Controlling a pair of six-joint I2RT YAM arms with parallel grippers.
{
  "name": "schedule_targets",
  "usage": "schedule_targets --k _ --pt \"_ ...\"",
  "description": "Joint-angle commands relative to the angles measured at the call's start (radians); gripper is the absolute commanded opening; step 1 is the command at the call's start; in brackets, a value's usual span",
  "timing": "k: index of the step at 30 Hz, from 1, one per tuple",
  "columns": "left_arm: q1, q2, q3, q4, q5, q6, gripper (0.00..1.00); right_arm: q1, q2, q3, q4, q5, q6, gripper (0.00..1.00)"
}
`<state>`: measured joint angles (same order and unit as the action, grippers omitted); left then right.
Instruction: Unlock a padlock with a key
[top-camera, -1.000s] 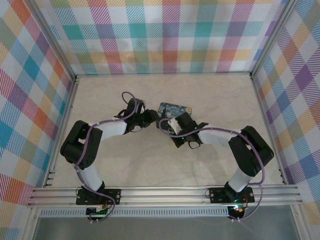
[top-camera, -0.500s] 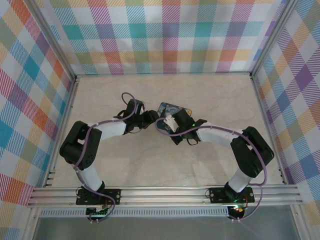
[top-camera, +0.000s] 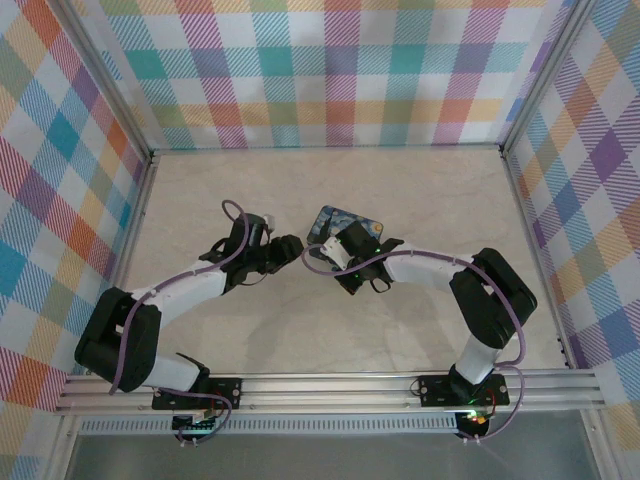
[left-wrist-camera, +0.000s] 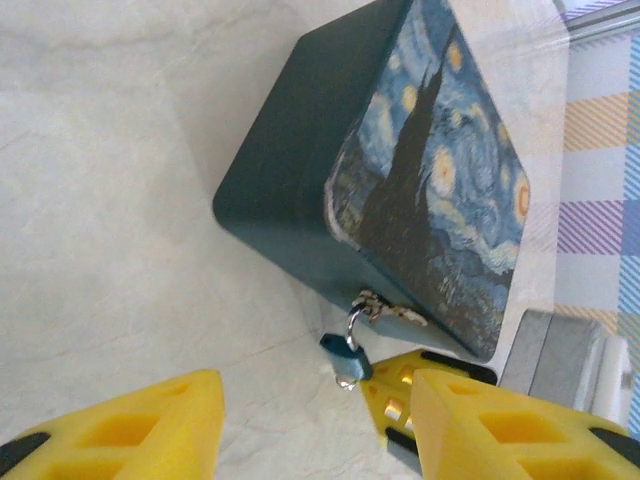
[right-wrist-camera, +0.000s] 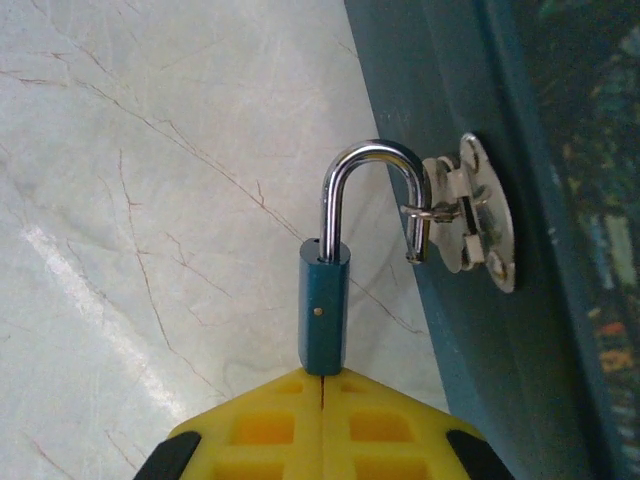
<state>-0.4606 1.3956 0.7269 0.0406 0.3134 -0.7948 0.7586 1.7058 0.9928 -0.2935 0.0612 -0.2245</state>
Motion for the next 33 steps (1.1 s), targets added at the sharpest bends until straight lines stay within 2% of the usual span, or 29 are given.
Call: schedule_targets --k 1,12,19,25,30,33 --pt "-0.008 -0.05 -0.033 -0.042 0.023 0.015 0.53 0.008 0.006 0.026 -0.002 0.003 -0.025 0.0" --pt "-0.036 -0.136 -0.13 -0.058 0.041 0.005 0.55 0.028 0.05 0.069 0.023 0.035 -0.117 0.0" --pt "-0.045 -0.143 -0.149 -0.049 0.034 -0.005 0.55 0.05 0.049 0.096 0.026 0.02 -0.122 0.0" --pt "-0.053 -0.155 -0.15 -0.055 0.029 -0.006 0.57 0.06 -0.042 0.05 0.044 -0.008 -0.067 0.0" --pt "-0.068 -0.155 -0.152 -0.045 0.029 -0.01 0.57 0.06 -0.184 -0.027 0.07 -0.028 0.023 0.0" --pt "-0.078 -0.155 -0.152 -0.037 0.029 -0.014 0.57 0.059 -0.271 -0.066 0.057 0.004 0.086 0.0"
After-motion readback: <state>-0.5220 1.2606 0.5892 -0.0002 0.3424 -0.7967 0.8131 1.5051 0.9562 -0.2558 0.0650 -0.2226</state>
